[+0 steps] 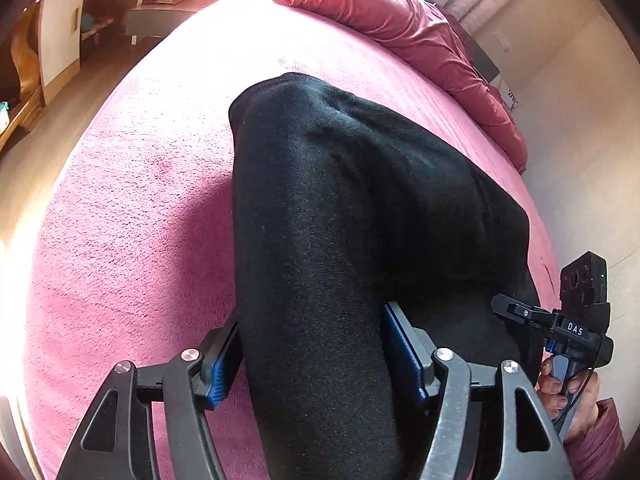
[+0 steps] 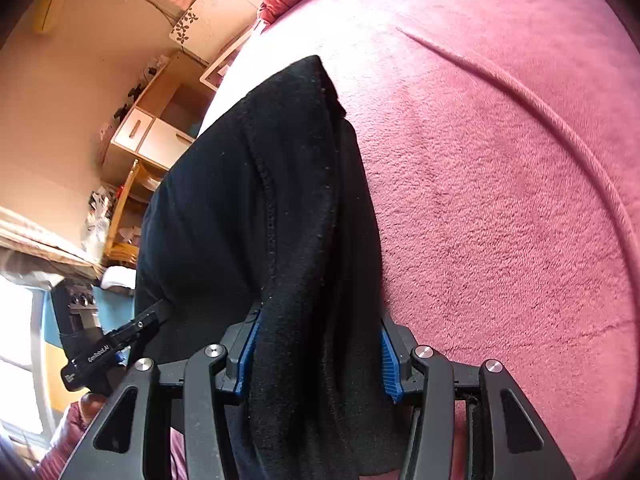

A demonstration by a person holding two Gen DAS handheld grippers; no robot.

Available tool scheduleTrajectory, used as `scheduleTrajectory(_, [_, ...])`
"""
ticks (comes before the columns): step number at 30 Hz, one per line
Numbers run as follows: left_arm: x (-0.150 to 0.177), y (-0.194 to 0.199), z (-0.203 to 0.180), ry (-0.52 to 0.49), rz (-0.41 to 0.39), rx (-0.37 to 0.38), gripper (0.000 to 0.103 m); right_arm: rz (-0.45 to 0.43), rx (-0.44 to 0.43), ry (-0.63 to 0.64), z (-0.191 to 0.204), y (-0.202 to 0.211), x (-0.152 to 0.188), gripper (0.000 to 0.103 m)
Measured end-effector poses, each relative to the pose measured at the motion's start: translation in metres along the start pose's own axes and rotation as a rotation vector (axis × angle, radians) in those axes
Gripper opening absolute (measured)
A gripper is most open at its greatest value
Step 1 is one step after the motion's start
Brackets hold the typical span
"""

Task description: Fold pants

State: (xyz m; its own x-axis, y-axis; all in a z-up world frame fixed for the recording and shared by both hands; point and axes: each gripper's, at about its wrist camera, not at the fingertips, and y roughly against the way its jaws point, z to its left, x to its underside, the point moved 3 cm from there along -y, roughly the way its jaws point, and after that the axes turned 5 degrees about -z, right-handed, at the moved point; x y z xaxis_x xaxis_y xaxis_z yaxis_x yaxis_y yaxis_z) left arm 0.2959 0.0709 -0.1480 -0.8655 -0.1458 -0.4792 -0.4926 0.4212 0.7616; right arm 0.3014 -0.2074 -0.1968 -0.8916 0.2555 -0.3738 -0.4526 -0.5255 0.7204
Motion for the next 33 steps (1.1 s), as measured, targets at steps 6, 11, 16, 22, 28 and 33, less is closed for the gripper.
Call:
scheduleTrajectory(6, [-0.003, 0.012, -0.017, -0.049, -0.034, -0.074, 0.069, -0.012, 0.022, 0.006, 0.000, 0.014, -0.002, 0.061])
scheduleTrajectory(11, [0.002, 0.028, -0.025, -0.064, -0.085, -0.126, 0.067, -0.033, 0.076, 0.032, 0.011, 0.027, -0.002, 0.062])
scheduleTrajectory(16, [0.010, 0.041, -0.030, -0.073, -0.126, -0.139, 0.067, -0.058, 0.117, 0.034, 0.015, 0.042, 0.002, 0.062])
scheduleTrajectory(22, [0.022, 0.062, -0.032, -0.094, -0.172, -0.144, 0.067, -0.084, 0.129, 0.029, 0.015, 0.061, 0.012, 0.063])
scheduleTrajectory(28, [0.033, 0.082, -0.033, -0.111, -0.211, -0.146, 0.067, -0.096, 0.137, 0.027, 0.016, 0.069, 0.022, 0.065])
scheduleTrajectory(33, [0.038, 0.093, -0.034, -0.110, -0.223, -0.146, 0.067, -0.089, 0.188, 0.041, 0.011, 0.075, 0.033, 0.065])
